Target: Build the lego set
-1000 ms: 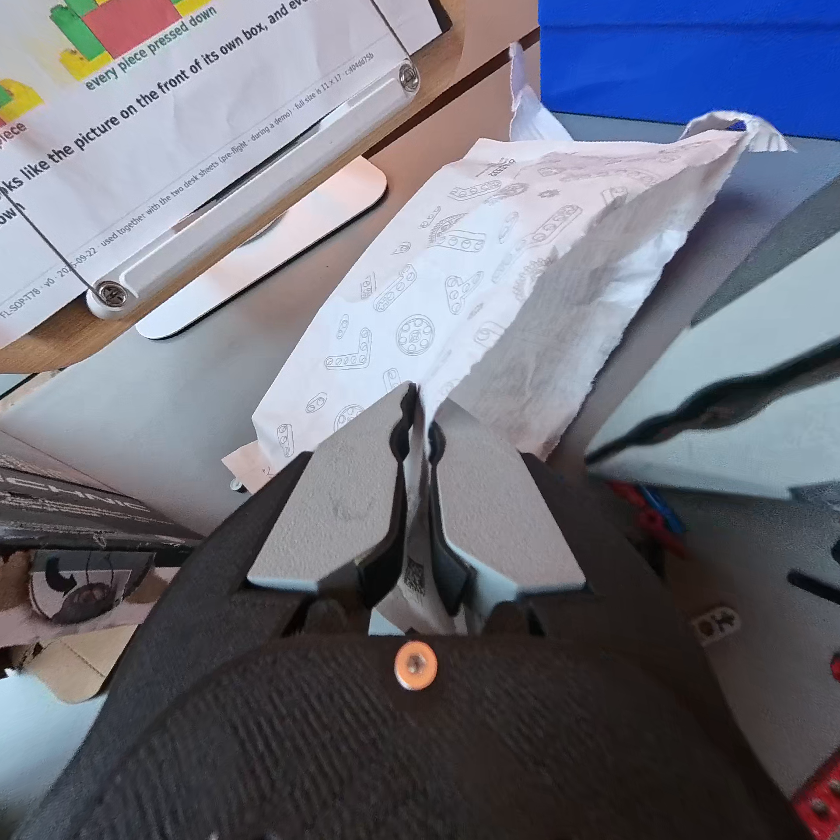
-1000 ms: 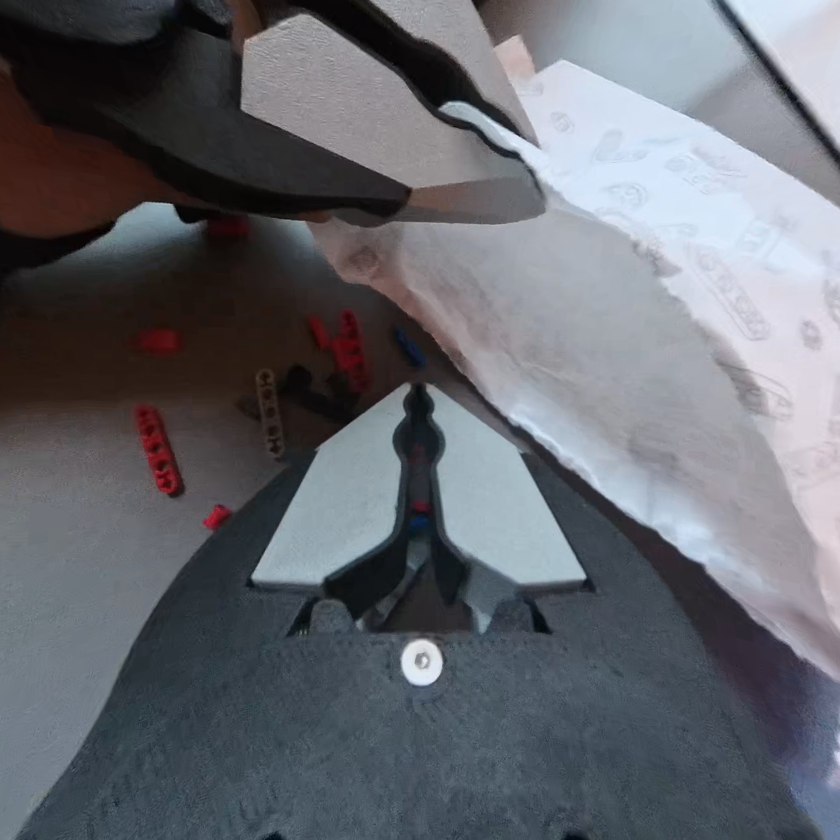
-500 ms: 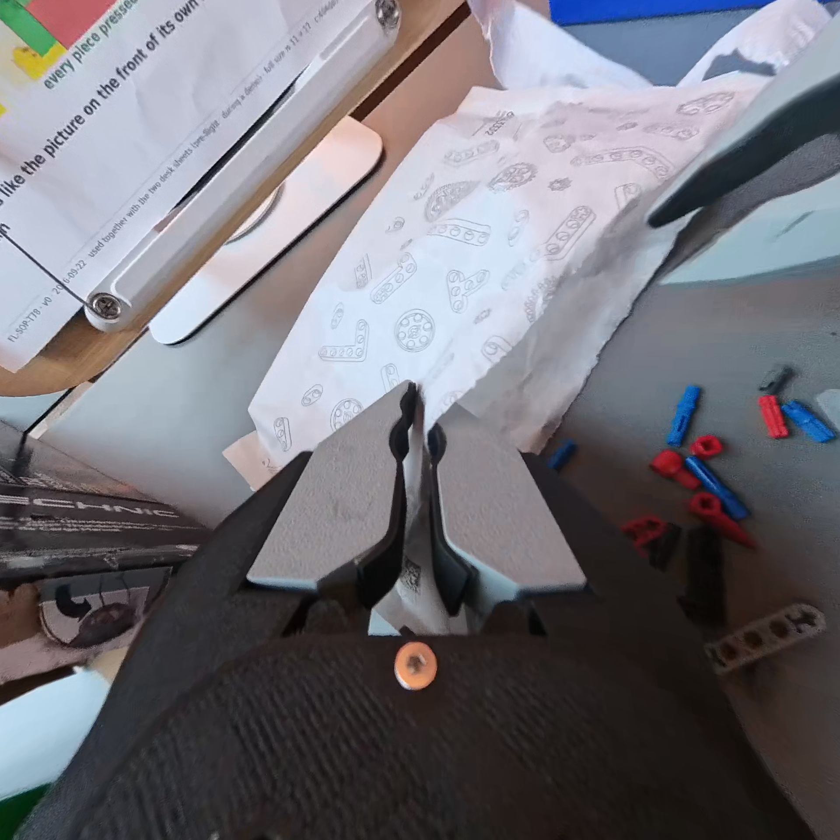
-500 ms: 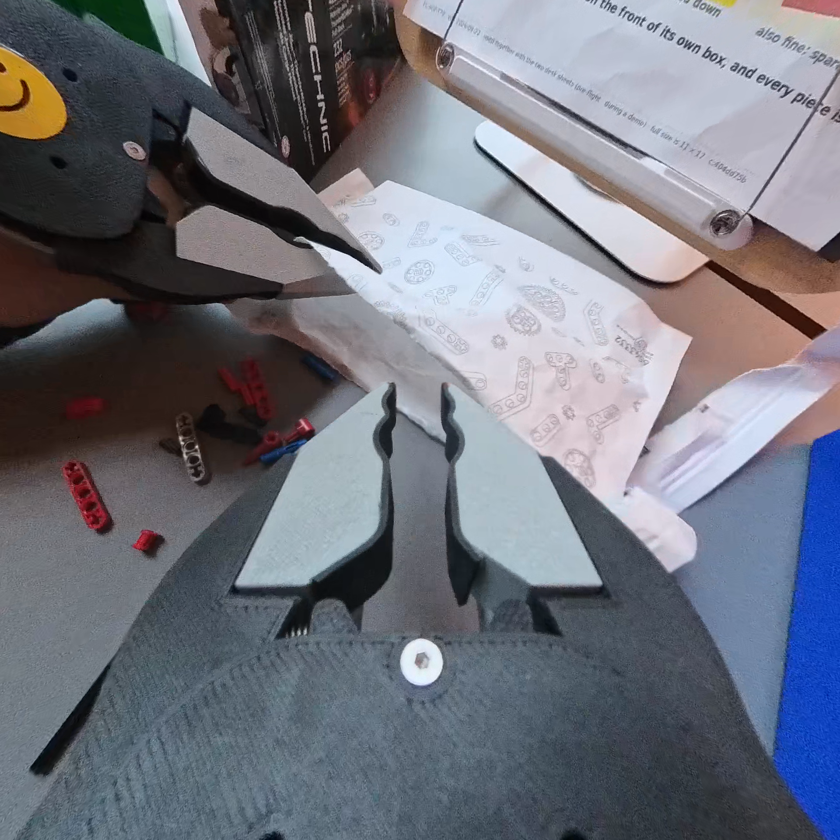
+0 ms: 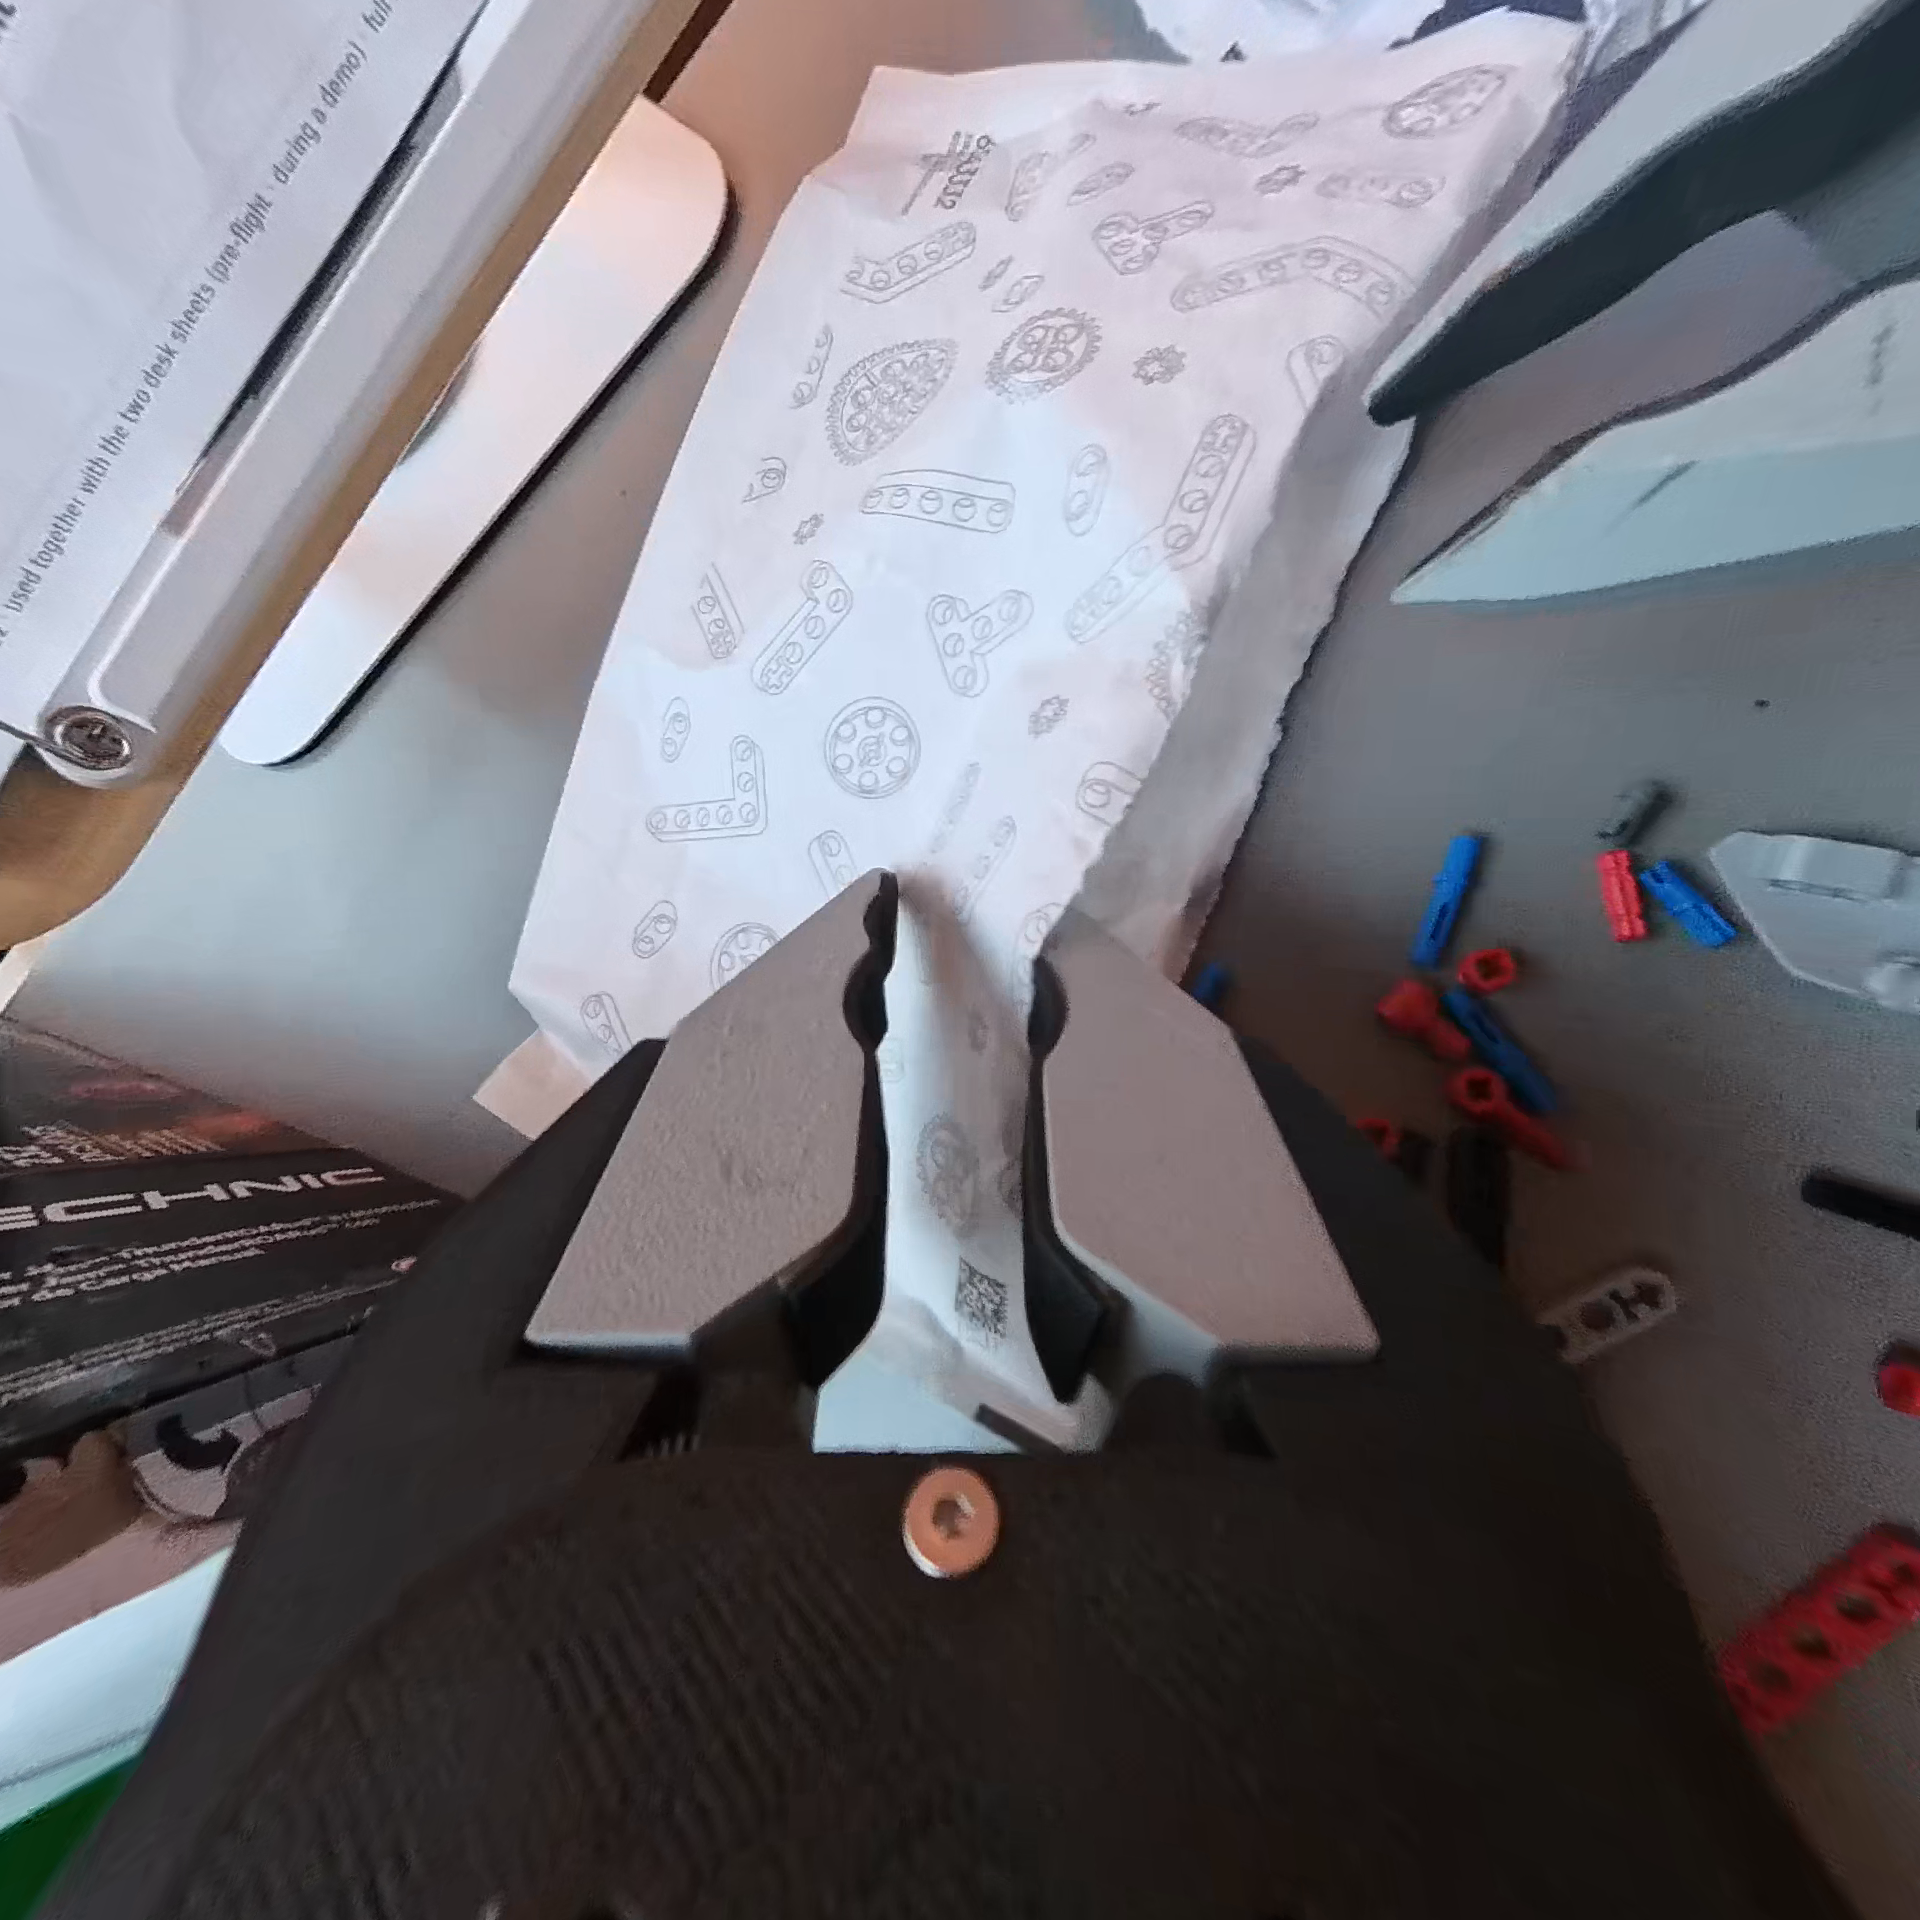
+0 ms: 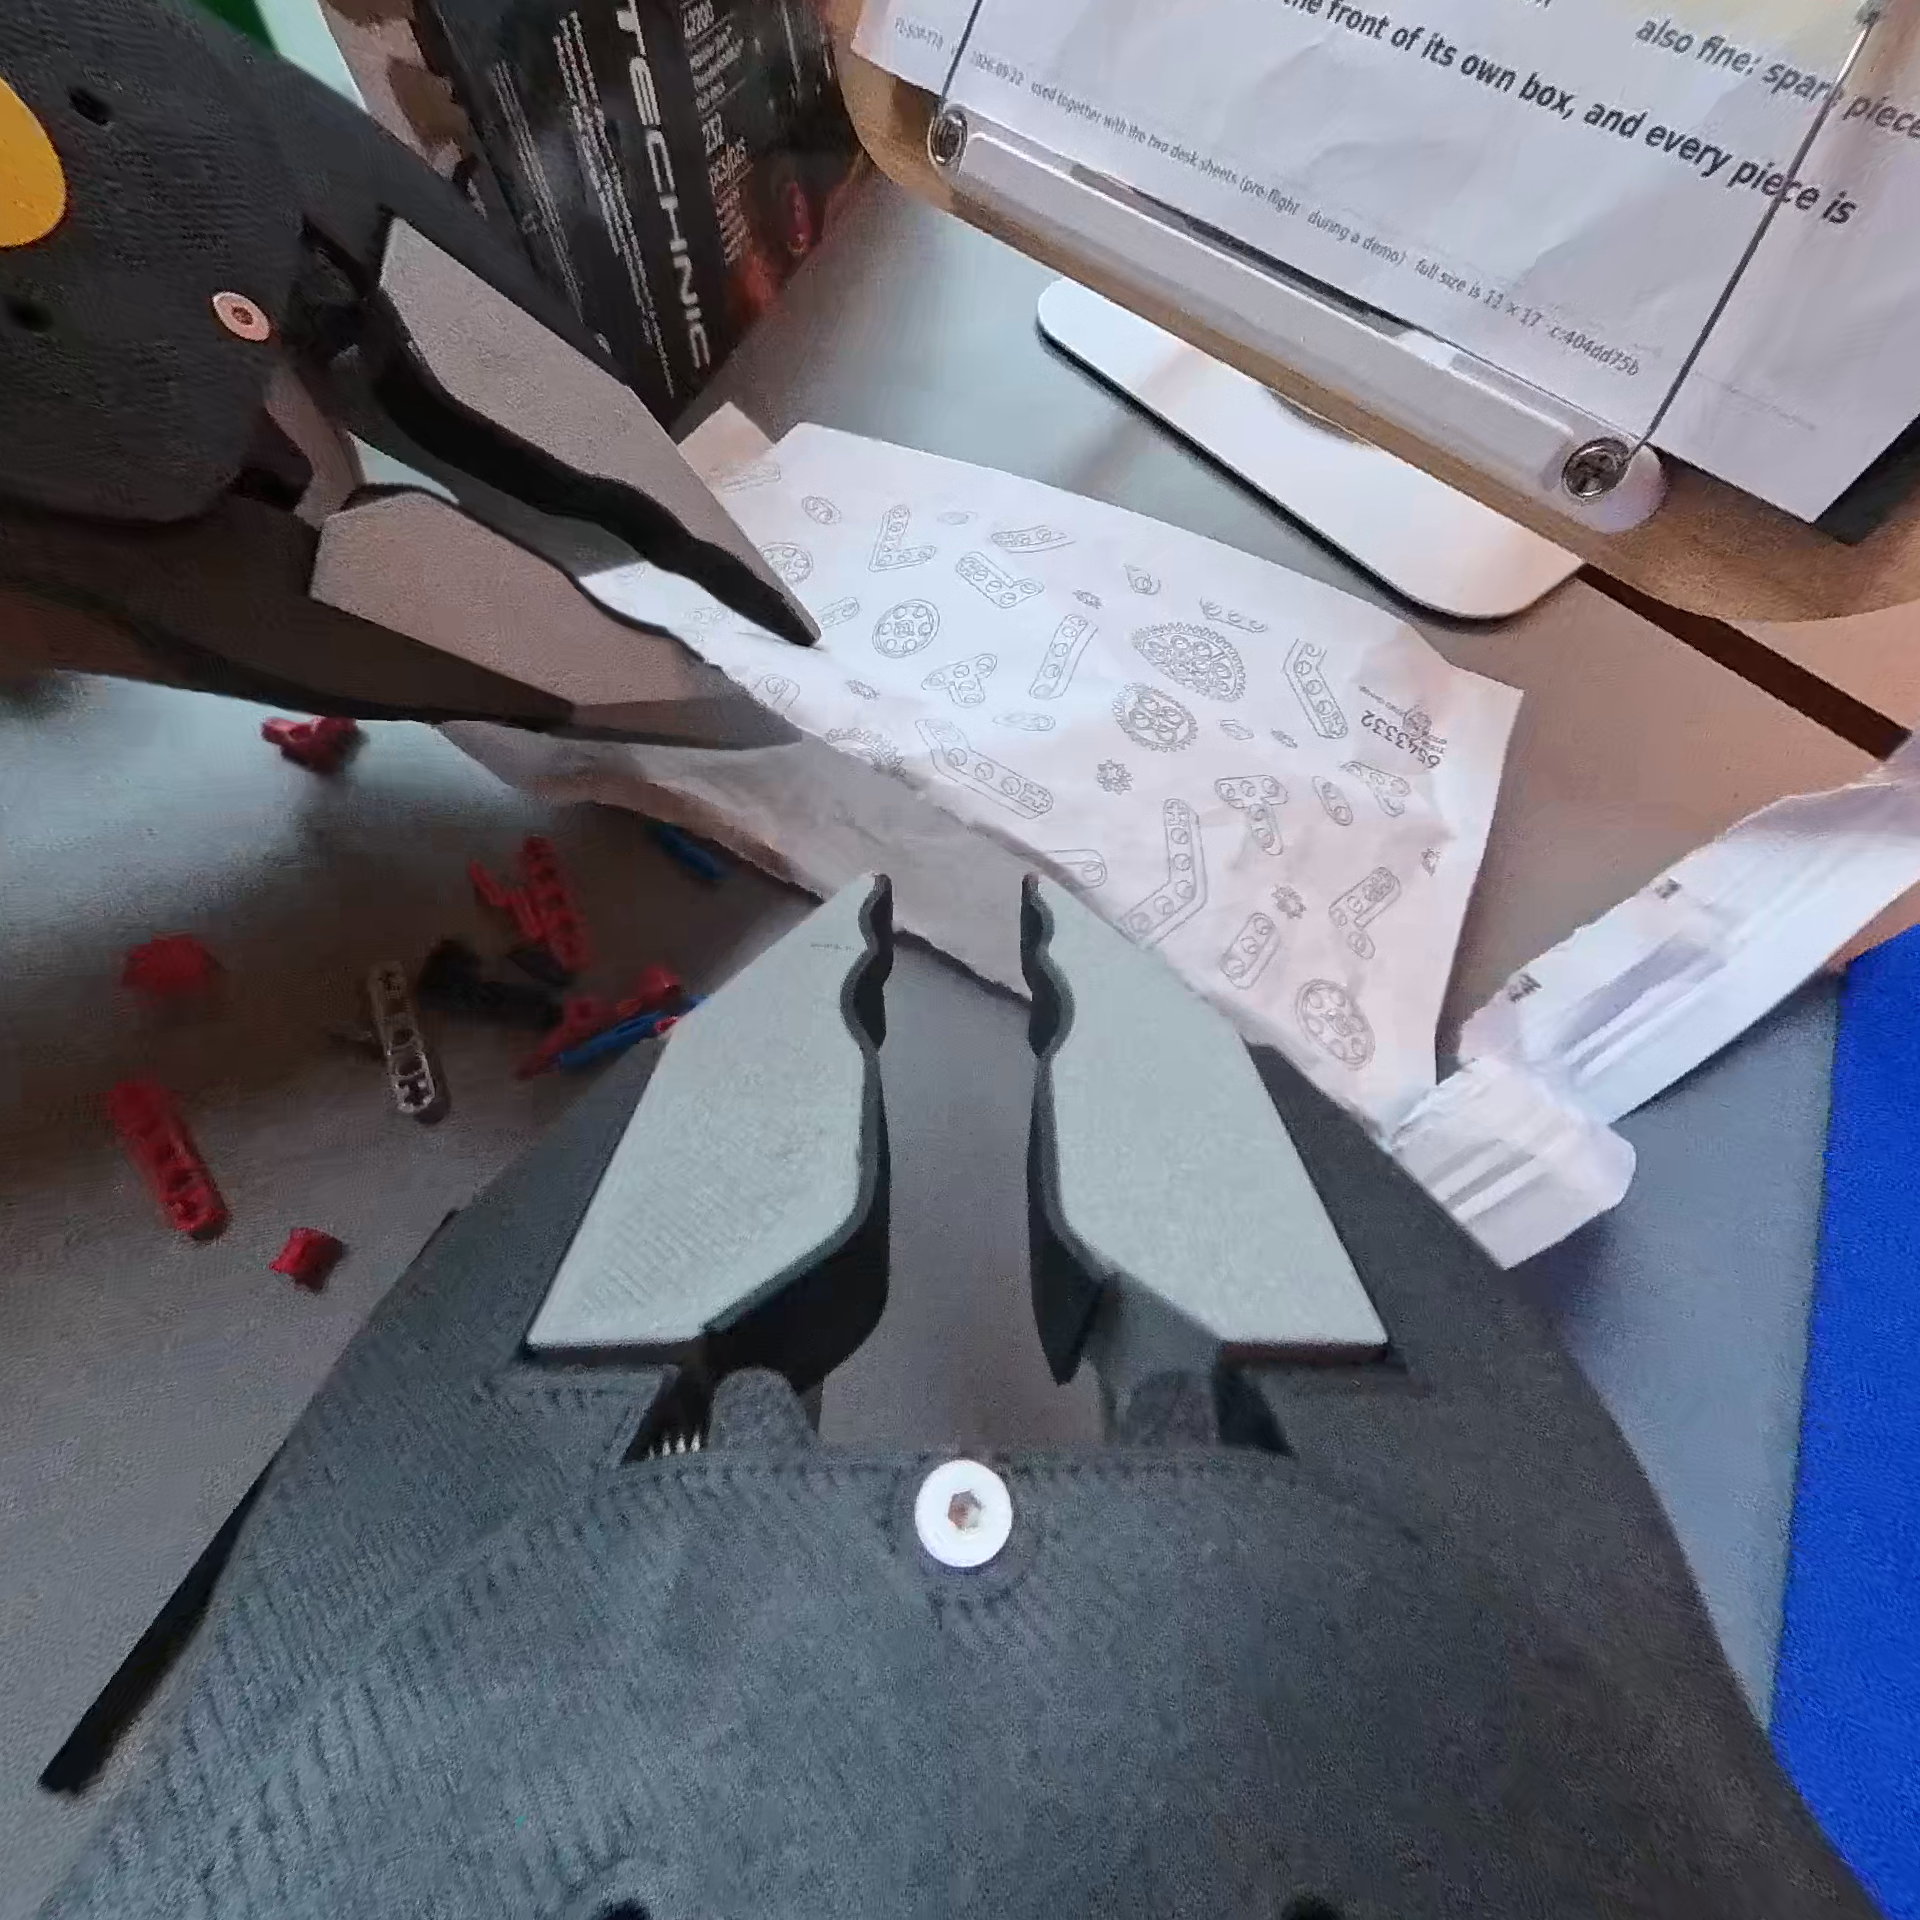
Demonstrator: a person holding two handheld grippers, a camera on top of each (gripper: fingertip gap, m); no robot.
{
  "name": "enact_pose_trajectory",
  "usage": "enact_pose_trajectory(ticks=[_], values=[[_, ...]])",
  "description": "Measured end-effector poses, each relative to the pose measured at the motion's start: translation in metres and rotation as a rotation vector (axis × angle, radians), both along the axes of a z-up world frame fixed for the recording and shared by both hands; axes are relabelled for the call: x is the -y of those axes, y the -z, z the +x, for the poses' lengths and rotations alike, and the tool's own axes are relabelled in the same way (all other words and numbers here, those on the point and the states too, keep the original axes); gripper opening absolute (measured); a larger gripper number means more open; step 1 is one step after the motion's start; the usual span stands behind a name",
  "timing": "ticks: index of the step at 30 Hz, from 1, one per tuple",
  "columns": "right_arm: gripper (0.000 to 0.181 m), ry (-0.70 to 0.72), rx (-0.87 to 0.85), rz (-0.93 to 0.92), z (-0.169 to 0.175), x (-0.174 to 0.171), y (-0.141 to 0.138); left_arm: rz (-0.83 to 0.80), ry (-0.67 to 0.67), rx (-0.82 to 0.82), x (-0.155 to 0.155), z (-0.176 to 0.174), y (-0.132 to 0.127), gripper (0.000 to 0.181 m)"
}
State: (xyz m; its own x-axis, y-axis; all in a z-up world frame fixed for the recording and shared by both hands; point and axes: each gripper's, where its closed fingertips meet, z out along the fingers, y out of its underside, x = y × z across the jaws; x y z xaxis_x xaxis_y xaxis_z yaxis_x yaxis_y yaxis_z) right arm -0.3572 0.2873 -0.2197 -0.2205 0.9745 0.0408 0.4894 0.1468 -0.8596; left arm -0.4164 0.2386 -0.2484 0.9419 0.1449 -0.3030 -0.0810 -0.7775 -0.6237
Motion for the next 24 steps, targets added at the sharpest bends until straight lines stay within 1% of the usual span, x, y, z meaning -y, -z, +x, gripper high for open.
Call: enact_pose_trajectory(ticks=[3, 7, 9, 12, 14, 16, 20, 22, 24], values=[[0.021, 0.001, -0.005, -0.005, 0.0, 0.0, -0.001, -0.024, -0.003, -0.005, 0.002, 0.003, 0.0, 0.021], [0.023, -0.008, 0.026, -0.015, 0.0, 0.002, 0.007, -0.036, -0.012, 0.049, 0.006, 0.009, 0.001, 0.028], [0.026, -0.009, 0.039, -0.009, 0.0, 0.002, 0.011, -0.019, -0.018, 0.089, 0.008, 0.012, -0.005, 0.03], [0.027, -0.009, 0.038, -0.025, 0.0, 0.001, 0.011, 0.024, -0.007, 0.188, 0.009, 0.021, -0.017, 0.041], [0.029, -0.018, 0.03, -0.059, 0.001, 0.002, 0.008, 0.034, -0.017, 0.225, 0.012, 0.022, -0.025, 0.047], [0.034, -0.035, 0.023, -0.097, 0.002, 0.004, 0.005, 0.058, -0.024, 0.223, 0.016, 0.02, -0.037, 0.047], [0.035, -0.025, 0.014, -0.106, 0.002, 0.001, 0.004, 0.151, -0.015, 0.226, 0.024, 0.026, -0.067, 0.048], [0.035, -0.021, 0.005, -0.096, 0.001, 0.0, 0.003, 0.201, 0.001, 0.235, 0.035, 0.04, -0.088, 0.049], [0.034, -0.019, -0.007, -0.088, 0.001, 0.0, 0.001, 0.255, 0.036, 0.213, 0.055, 0.058, -0.11, 0.05]])
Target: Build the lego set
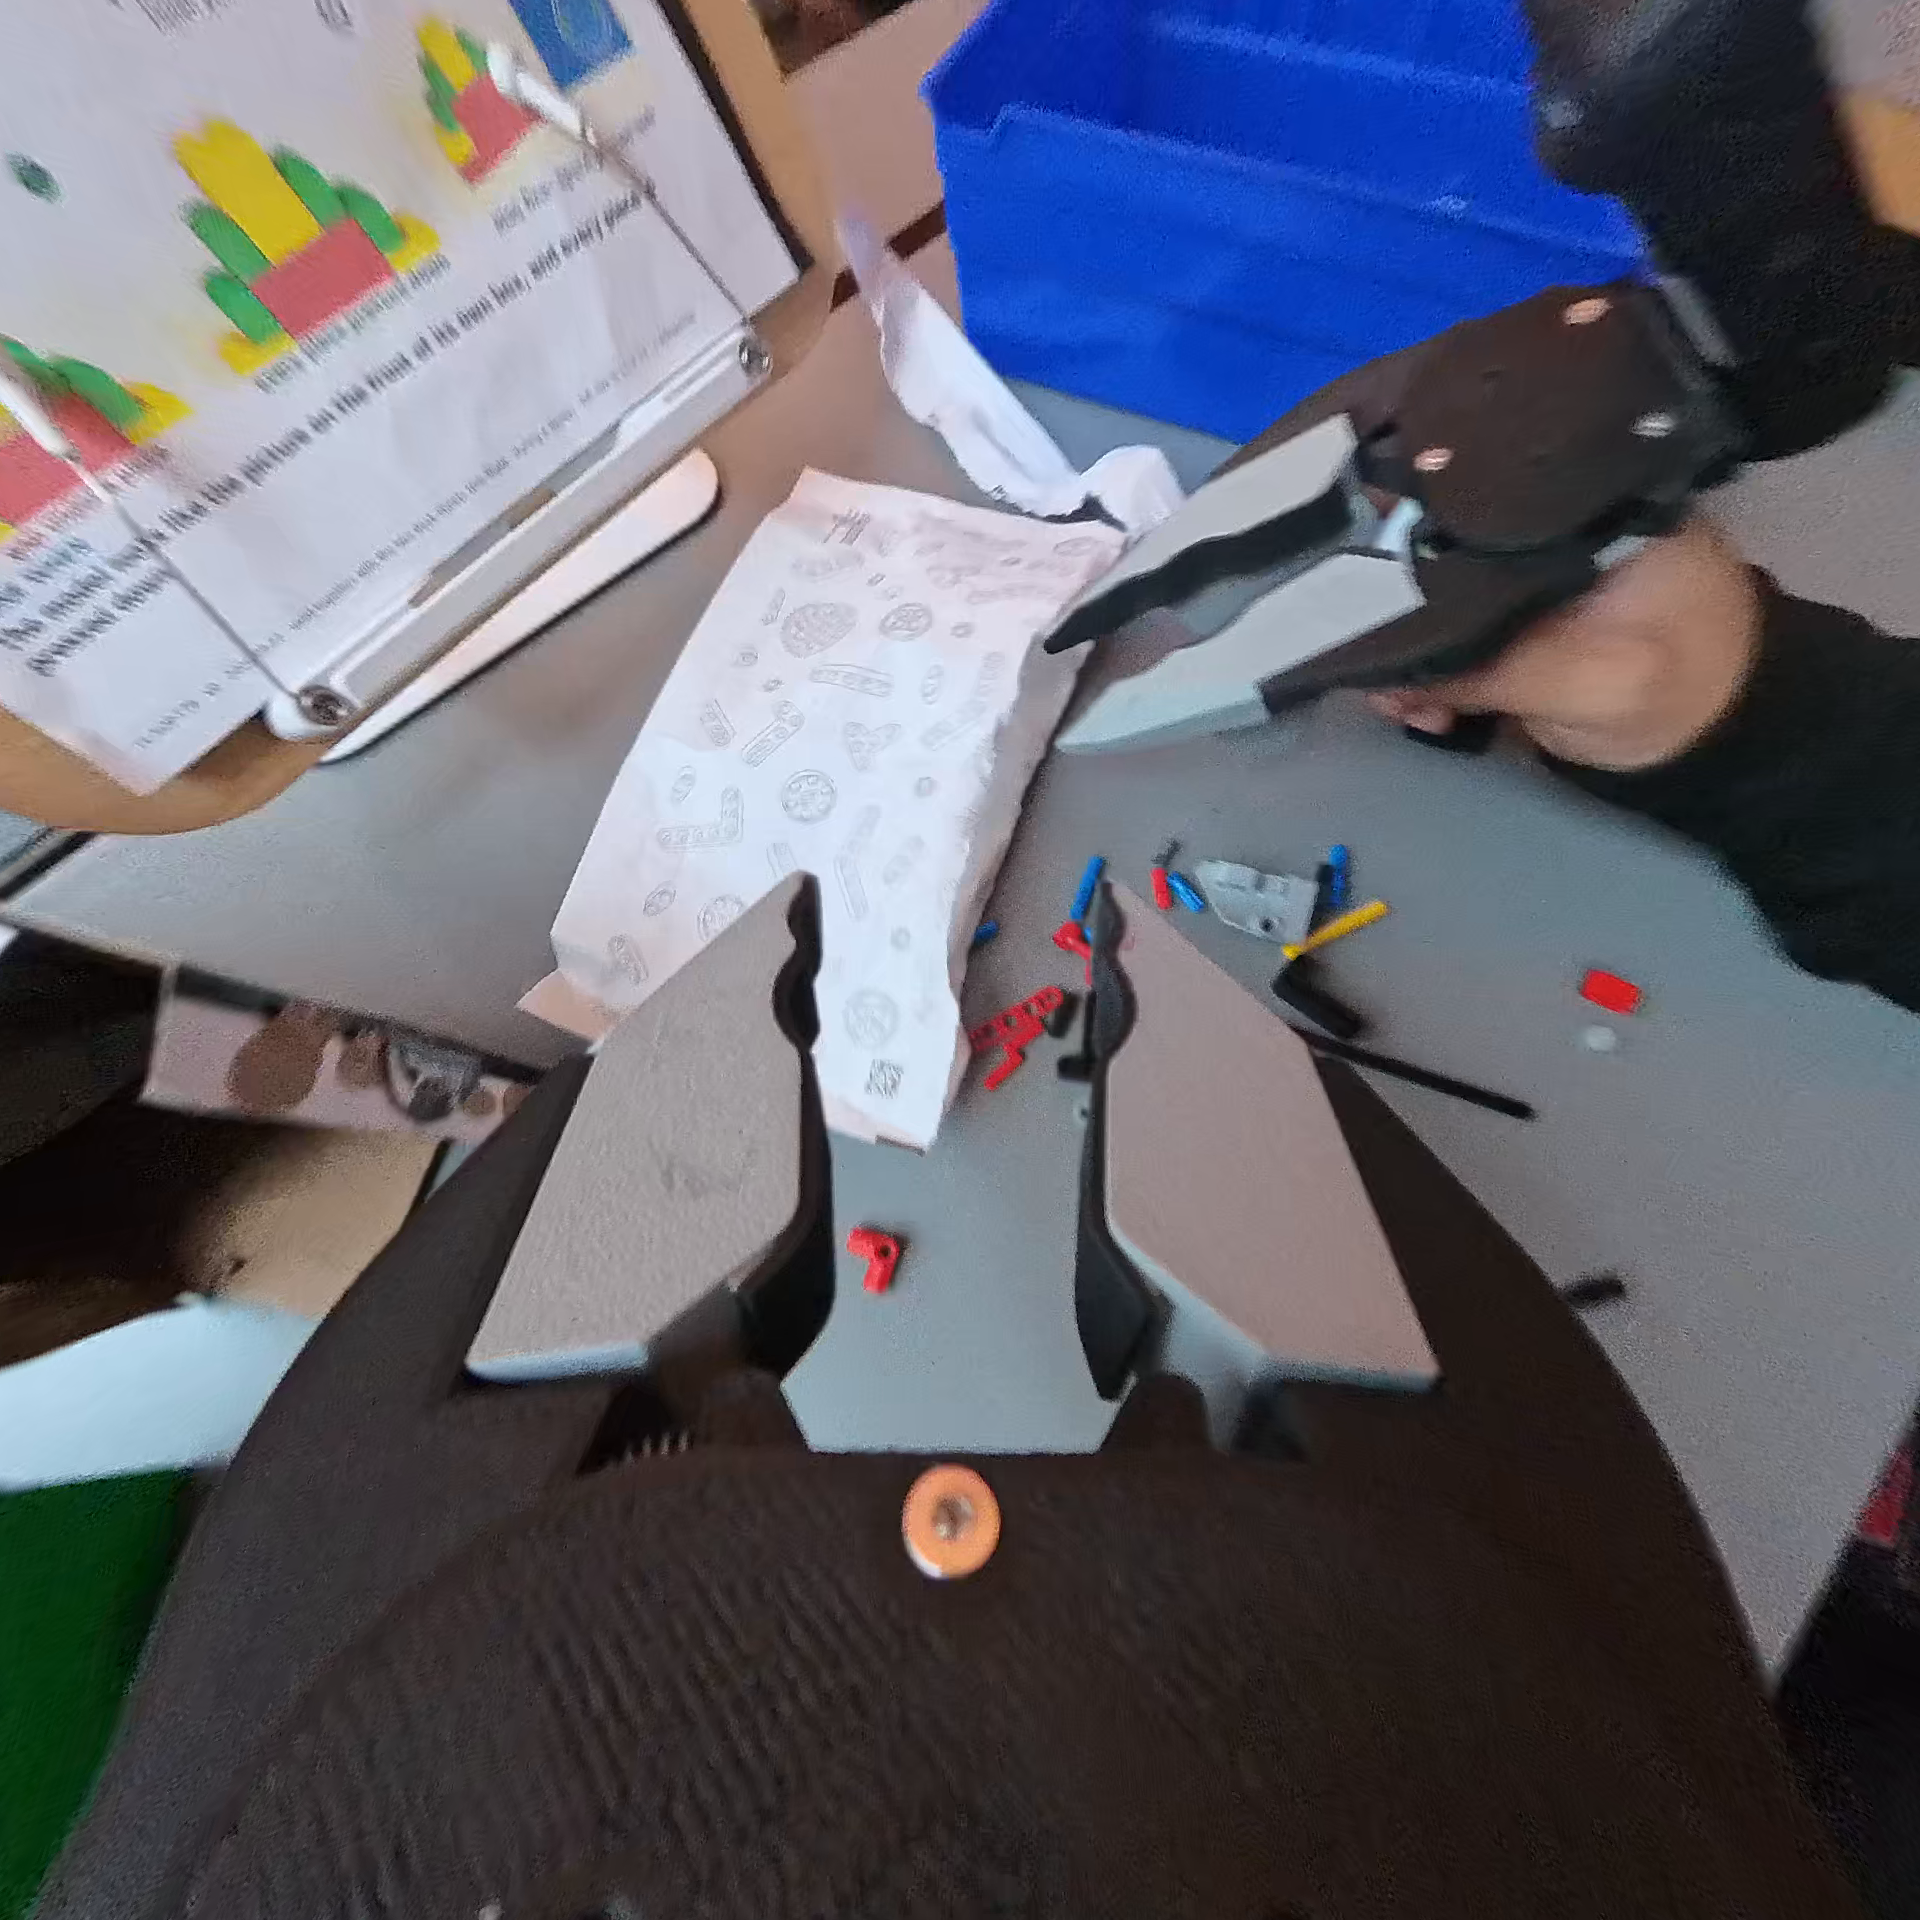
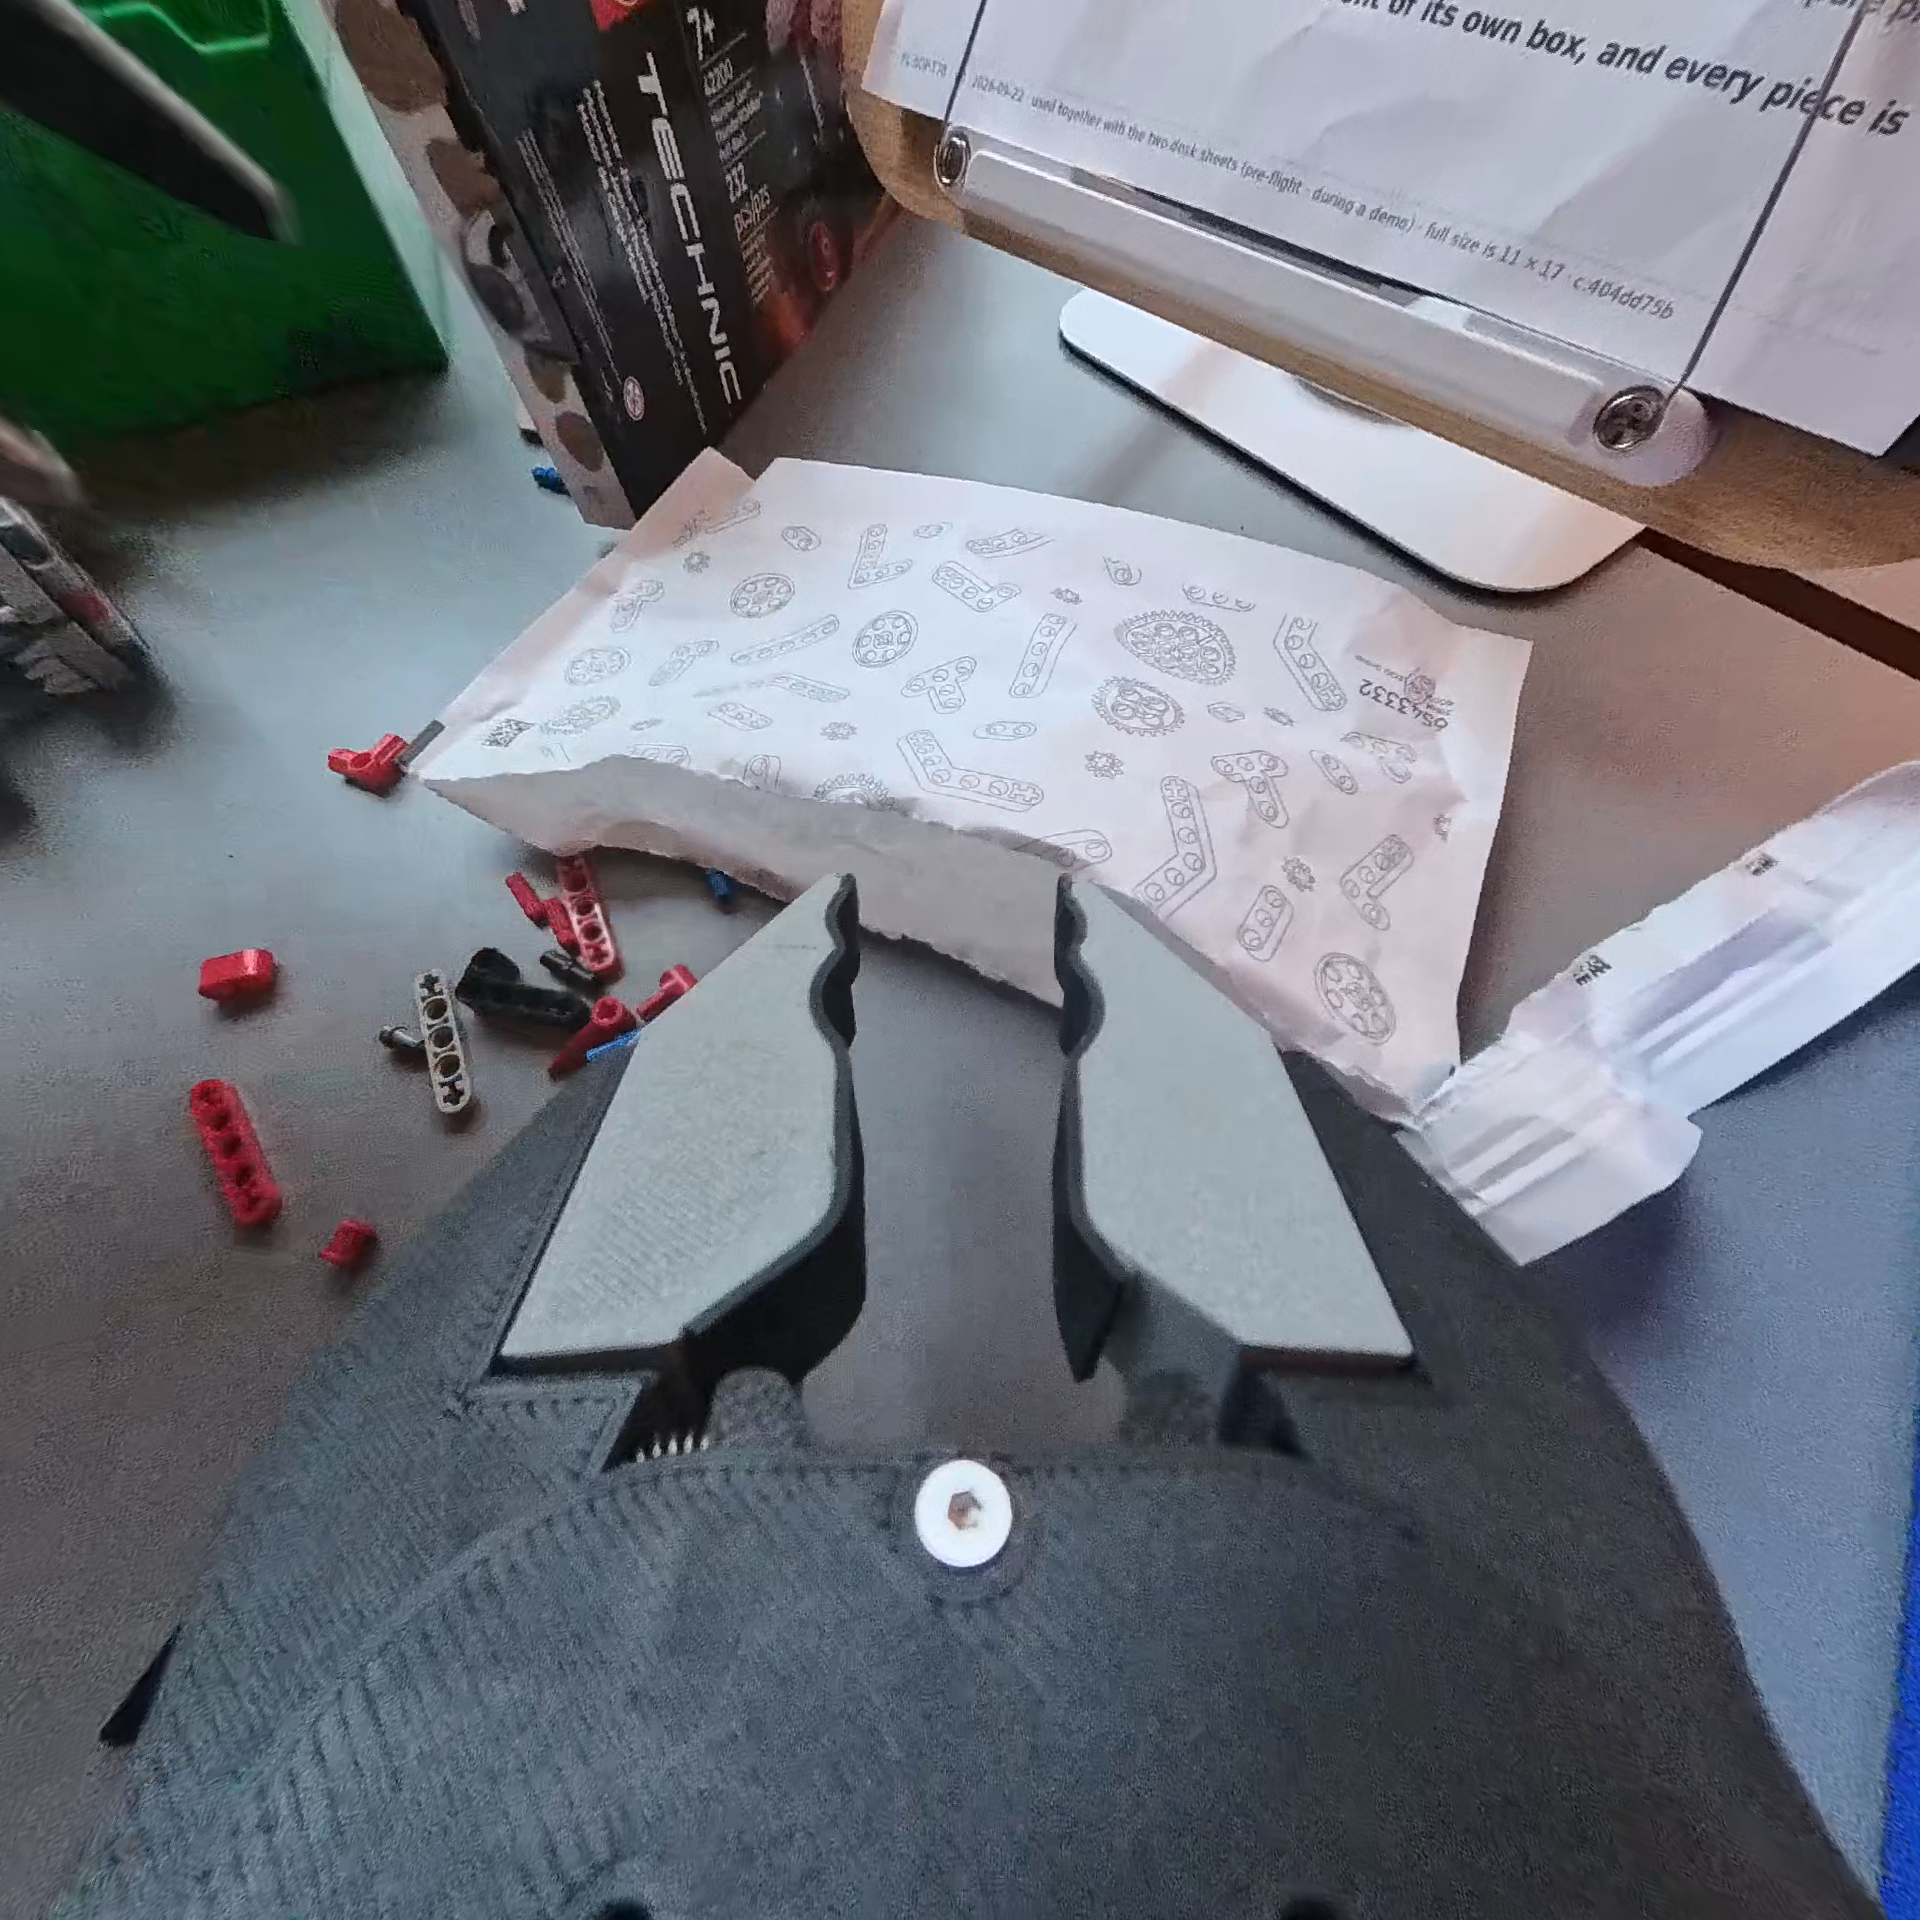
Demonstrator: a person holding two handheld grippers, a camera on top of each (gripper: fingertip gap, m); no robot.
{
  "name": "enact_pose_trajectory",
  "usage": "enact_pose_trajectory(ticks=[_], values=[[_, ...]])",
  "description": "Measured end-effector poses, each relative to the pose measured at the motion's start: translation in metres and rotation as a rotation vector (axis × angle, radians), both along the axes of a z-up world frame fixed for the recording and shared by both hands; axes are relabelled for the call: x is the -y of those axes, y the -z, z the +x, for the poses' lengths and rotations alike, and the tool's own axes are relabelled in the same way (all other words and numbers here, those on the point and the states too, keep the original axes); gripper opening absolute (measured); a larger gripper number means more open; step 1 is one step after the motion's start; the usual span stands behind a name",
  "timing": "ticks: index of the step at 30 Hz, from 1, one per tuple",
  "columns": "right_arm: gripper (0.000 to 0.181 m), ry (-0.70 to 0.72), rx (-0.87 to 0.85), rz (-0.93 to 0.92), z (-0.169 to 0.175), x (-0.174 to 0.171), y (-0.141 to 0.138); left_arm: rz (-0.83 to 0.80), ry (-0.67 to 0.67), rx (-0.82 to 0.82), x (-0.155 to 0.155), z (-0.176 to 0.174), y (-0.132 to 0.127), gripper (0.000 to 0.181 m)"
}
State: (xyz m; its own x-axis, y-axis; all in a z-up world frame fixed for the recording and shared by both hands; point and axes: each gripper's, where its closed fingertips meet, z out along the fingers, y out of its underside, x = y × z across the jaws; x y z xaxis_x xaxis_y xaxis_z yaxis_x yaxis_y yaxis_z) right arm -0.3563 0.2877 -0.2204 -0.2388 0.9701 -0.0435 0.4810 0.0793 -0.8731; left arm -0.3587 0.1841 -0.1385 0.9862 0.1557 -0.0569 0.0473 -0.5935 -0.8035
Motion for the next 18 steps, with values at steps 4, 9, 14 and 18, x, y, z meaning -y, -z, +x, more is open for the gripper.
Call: enact_pose_trajectory(ticks=[4, 9, 14, 18], values=[[0.034, -0.001, -0.019, -0.008, 0.0, 0.001, -0.005, 0.018, -0.016, -0.023, 0.067, 0.023, -0.012, 0.055], [0.035, -0.004, -0.03, 0.028, -0.001, 0.003, -0.008, 0.028, -0.093, -0.007, 0.142, 0.033, 0.004, 0.054], [0.035, 0.006, -0.062, 0.085, -0.001, -0.001, -0.011, 0.022, -0.175, -0.018, 0.185, 0.031, 0.03, 0.052], [0.035, 0.018, -0.081, 0.078, -0.003, -0.003, -0.013, 0.031, -0.232, -0.038, 0.218, 0.024, 0.04, 0.053]])
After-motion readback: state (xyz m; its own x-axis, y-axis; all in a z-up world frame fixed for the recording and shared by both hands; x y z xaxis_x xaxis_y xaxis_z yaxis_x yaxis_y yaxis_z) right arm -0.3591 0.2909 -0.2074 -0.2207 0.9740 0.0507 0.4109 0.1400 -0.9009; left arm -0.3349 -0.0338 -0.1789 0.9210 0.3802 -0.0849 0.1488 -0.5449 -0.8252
